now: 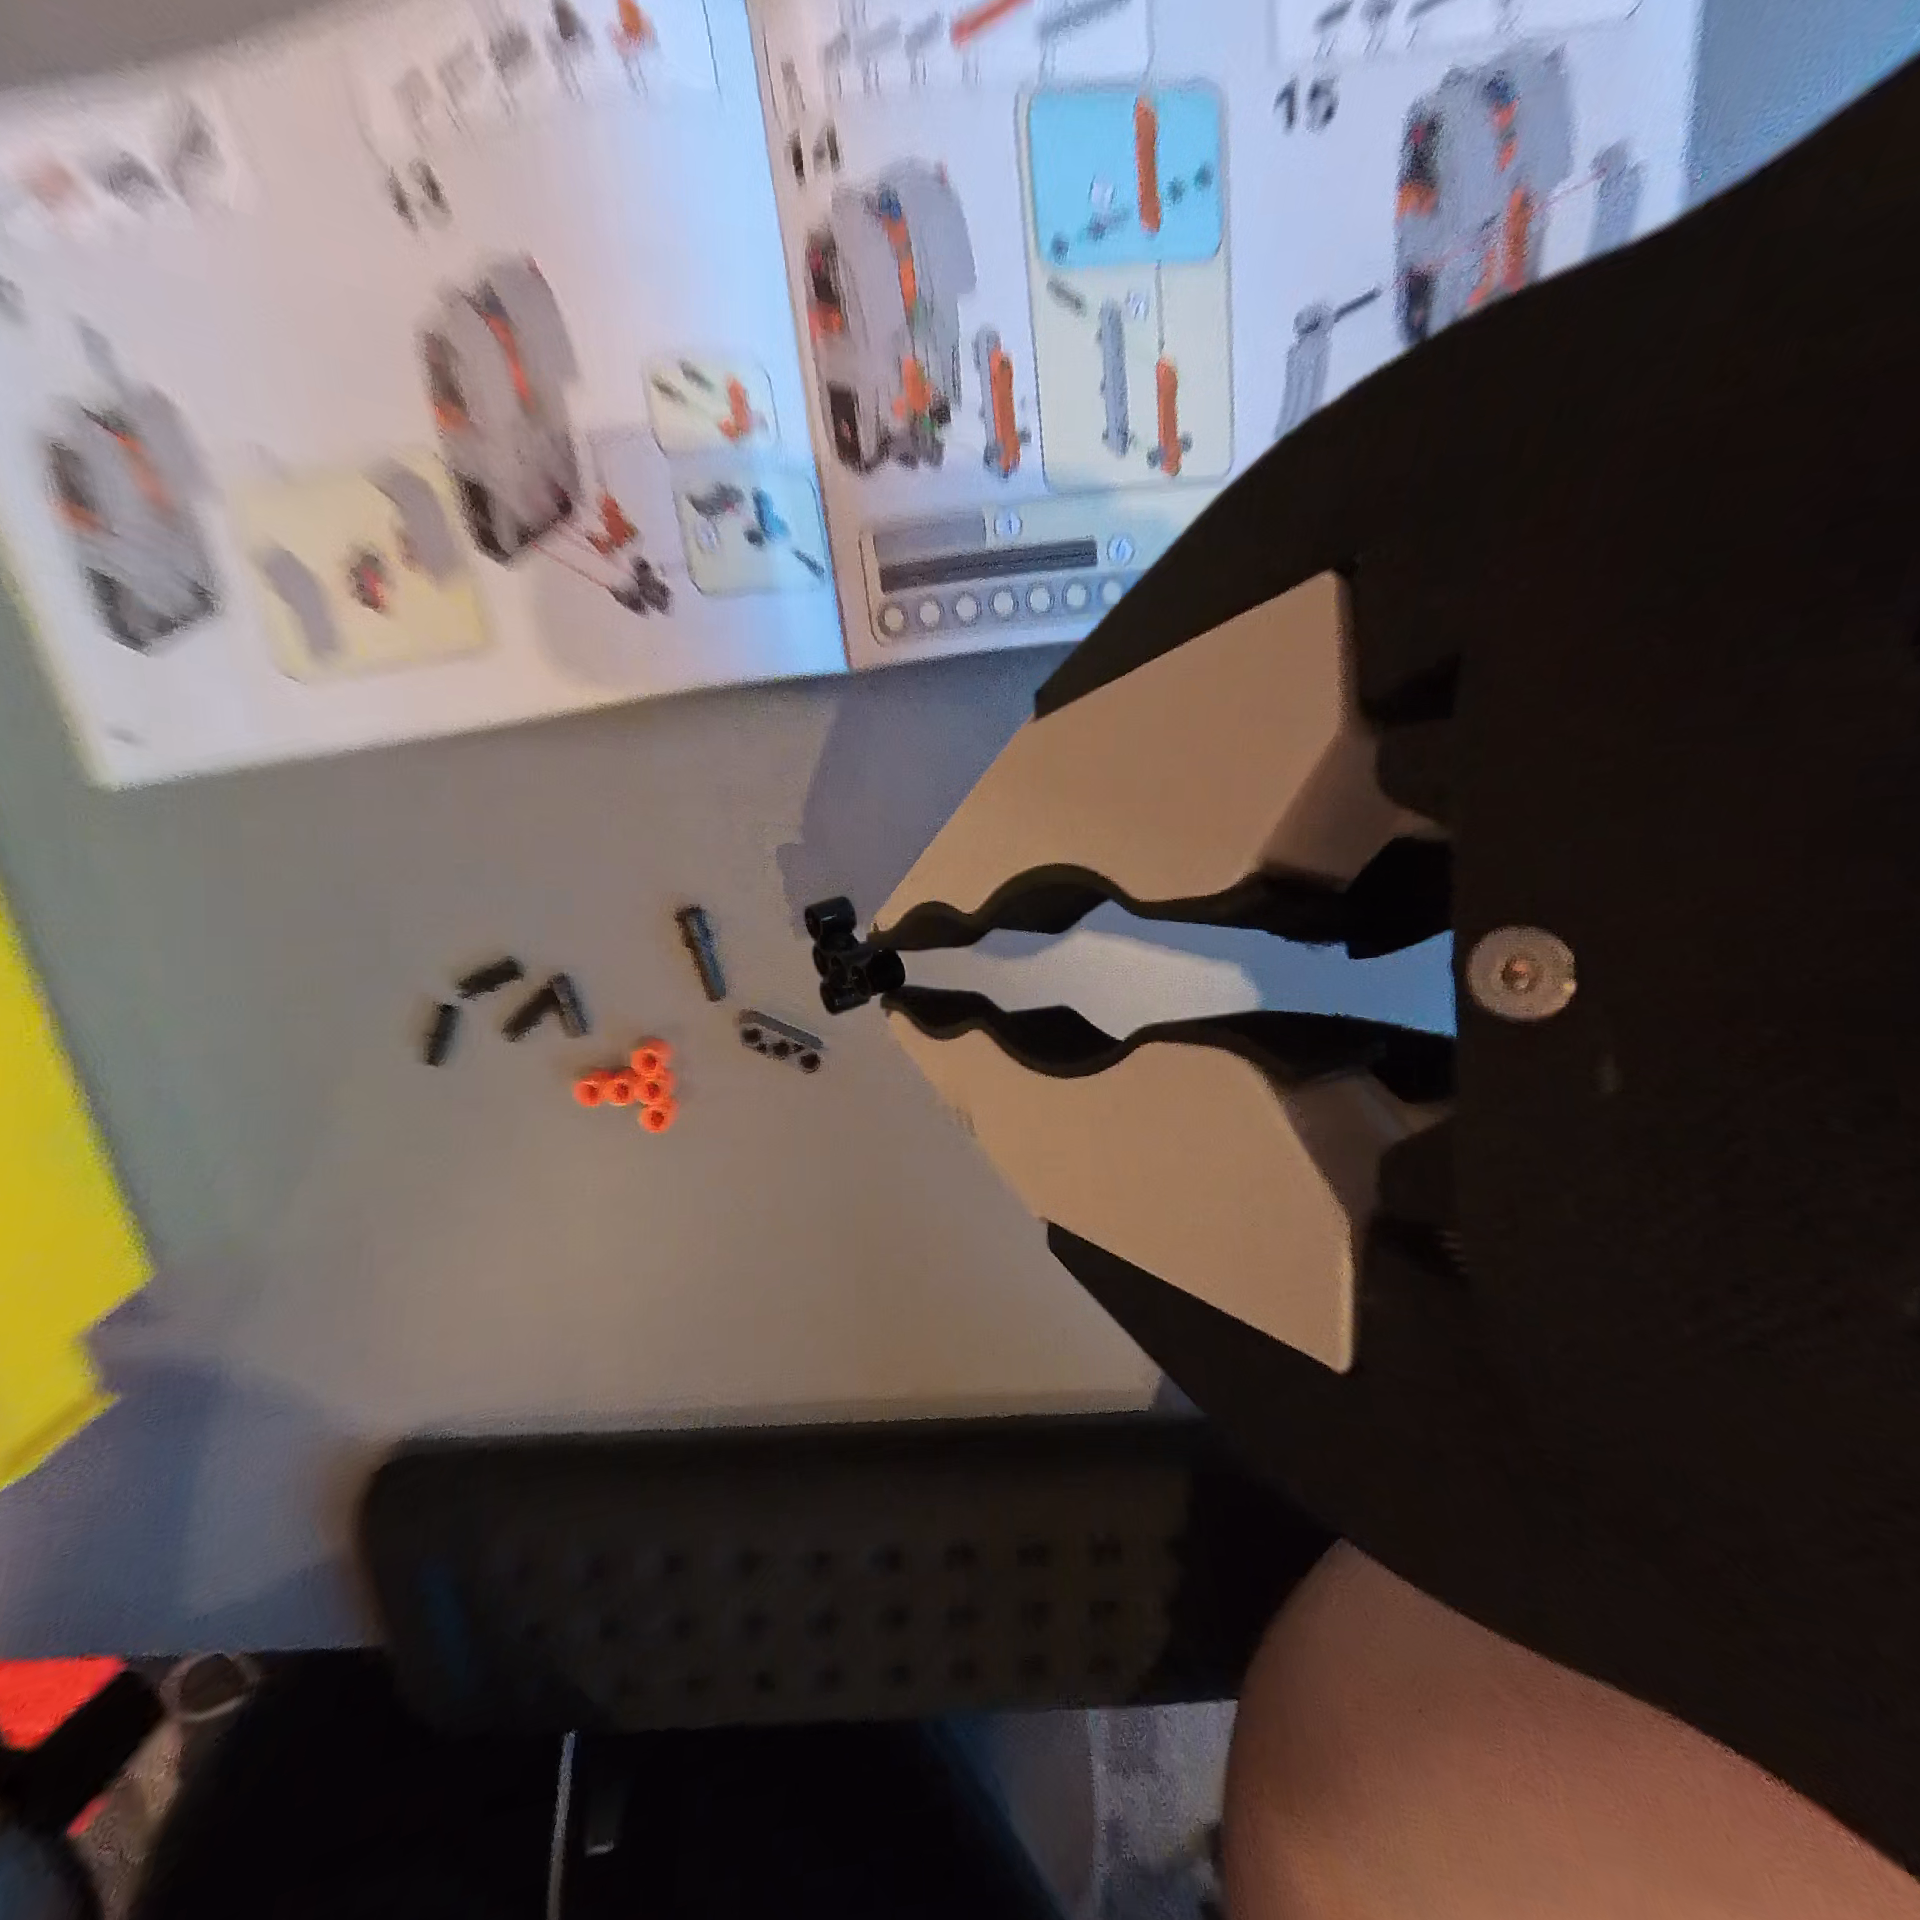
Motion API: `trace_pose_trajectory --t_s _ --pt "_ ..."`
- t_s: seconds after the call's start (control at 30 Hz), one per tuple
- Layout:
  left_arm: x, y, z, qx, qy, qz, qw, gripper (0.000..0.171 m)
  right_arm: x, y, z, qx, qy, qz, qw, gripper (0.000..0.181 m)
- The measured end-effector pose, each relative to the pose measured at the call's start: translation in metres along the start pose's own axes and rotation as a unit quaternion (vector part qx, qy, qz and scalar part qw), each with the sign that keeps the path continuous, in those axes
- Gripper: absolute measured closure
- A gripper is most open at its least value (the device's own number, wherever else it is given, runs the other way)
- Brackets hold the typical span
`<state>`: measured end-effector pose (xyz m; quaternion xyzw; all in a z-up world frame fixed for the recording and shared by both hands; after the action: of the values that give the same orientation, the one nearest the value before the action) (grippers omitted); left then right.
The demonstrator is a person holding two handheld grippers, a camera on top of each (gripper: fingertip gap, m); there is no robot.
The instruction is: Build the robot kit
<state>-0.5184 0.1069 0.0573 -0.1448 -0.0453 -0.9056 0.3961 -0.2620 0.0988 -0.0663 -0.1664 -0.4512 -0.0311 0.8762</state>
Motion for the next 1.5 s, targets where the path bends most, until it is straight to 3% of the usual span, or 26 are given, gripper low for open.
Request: trace_pose_trajectory --t_s 0.07,0.2,0.3,0.47,0.53,0.6,0.7,0.8,0.83,0.93,1.03,1.13,1.33,1.5 --pt "0.007 -0.007 -0.001 -0.006 -0.005 0.020 1.000 0.144 -0.015 0.001 -0.008 0.002 -0.008 0.031 0.999 0.175" --pt "0.008 -0.020 0.003 0.000 -0.016 0.035 0.999 0.142 -0.021 0.010 -0.011 0.011 0.021 0.016 1.000 0.175" --pt "0.003 -0.021 0.026 0.010 0.023 0.032 0.999 0.142 -0.017 0.010 -0.015 -0.020 0.039 0.028 0.999 0.159" --pt "-0.002 -0.002 0.063 0.013 0.057 0.011 0.998 0.142 0.005 0.022 -0.023 -0.050 0.093 -0.037 0.994 0.158" --pt "0.007 0.011 0.069 0.015 0.068 0.004 0.998 0.142 0.014 0.029 -0.024 -0.091 0.072 -0.085 0.990 0.160" --pt "0.021 0.025 0.069 0.024 0.079 0.000 0.997 0.141 0.024 0.026 -0.026 -0.140 -0.003 -0.127 0.982 0.160" --pt "0.047 0.038 0.050 0.038 0.066 0.018 0.997 0.142 0.049 -0.015 -0.011 -0.214 -0.112 -0.150 0.959 0.168" --pt "0.076 0.043 0.025 0.053 0.037 0.047 0.997 0.142 0.060 -0.074 0.028 -0.221 -0.092 -0.181 0.954 0.179" --pt "0.086 0.046 0.018 0.060 0.030 0.052 0.996 0.142 0.061 -0.094 0.030 -0.214 -0.129 -0.194 0.949 0.181" --pt "0.115 0.051 0.002 0.086 0.031 0.079 0.993 0.142 0.081 -0.136 0.024 -0.184 -0.284 -0.288 0.896 0.181" --pt "0.132 0.061 -0.006 0.115 0.047 0.087 0.988 0.143 0.098 -0.162 0.028 -0.159 -0.350 -0.369 0.846 0.181" --pt "0.136 0.075 0.000 0.121 0.060 0.067 0.989 0.142 0.102 -0.196 0.011 -0.123 -0.430 -0.377 0.811 0.181" --pt "0.136 0.106 0.021 0.087 0.080 0.062 0.991 0.141 0.106 -0.235 -0.006 -0.115 -0.464 -0.378 0.793 0.181" --pt "0.138 0.127 0.018 0.070 0.068 0.034 0.995 0.139 0.117 -0.257 -0.005 -0.118 -0.463 -0.399 0.782 0.181"
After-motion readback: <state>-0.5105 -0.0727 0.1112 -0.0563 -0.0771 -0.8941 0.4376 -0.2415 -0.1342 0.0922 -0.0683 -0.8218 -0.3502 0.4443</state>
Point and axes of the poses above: each gripper's, where its closed fingertips meet, x back along the fingers, z out of its top, y = z × x across the jaws, the point moved 6 cm from there along x, back along the fingers, and after that the axes turned 2 degrees about y, right-handed, at the moved point
